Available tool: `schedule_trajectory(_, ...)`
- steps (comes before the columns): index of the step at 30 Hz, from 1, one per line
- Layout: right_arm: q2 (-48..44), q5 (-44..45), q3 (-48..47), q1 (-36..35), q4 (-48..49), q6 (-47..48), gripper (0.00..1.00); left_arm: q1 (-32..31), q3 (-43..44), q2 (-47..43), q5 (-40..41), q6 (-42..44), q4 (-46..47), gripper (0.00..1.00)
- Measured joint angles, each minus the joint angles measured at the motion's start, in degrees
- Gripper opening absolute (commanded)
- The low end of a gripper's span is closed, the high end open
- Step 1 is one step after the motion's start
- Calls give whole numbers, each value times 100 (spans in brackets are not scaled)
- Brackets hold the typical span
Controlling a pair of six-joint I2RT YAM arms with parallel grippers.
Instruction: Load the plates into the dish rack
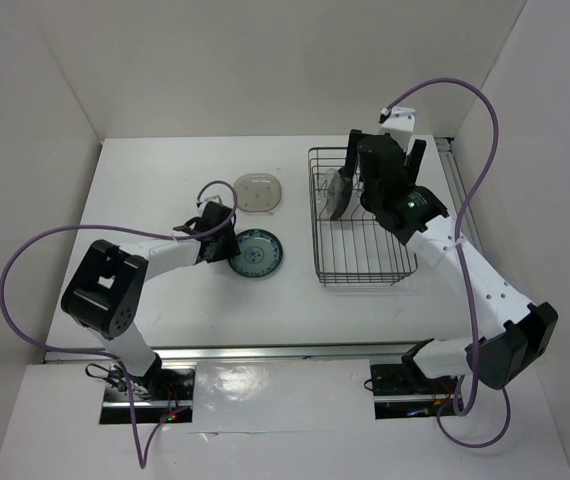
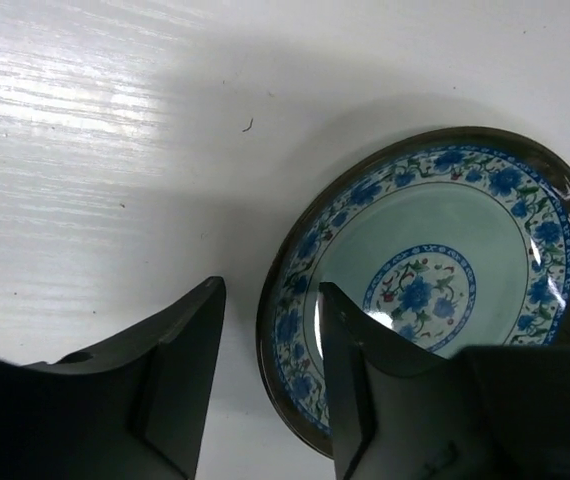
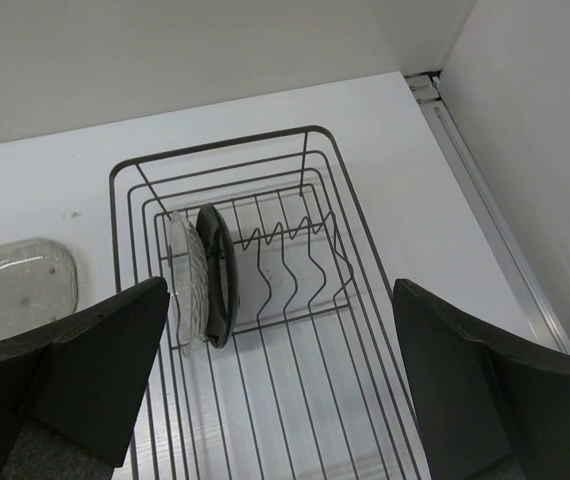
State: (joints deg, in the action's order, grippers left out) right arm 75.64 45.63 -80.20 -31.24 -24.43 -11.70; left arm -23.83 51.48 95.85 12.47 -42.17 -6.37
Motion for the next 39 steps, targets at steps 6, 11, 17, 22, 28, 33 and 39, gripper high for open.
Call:
schedule_trajectory(6,-203,-26,63,-2,35,-2,100,0,66,127,55,-26,127,42)
schedule_trajectory(11,-280,-52,81,-2,48,-2,100,2,63,151,-26,-76,262,17)
schedule_trajectory(17,-284,-210,149,-2,138,0,100,0,118,131,-232,-339,730,0)
schedule_trajectory(22,-387,-905,505,46,424,37,100,-7,-55,-225,-127,-435,730,0)
schedule_trajectory(28,-450,-1606,570,293,527,48,100,-4,-616,-1226,389,-396,332,0)
schedule_trajectory(33,-509,-2876,621,540,732,98,100,2,-1064,-2275,498,-111,151,0)
schedule_trajectory(39,-402,-5132,994,588,1325,374,100,-79,-1447,-3650,205,184,426,0)
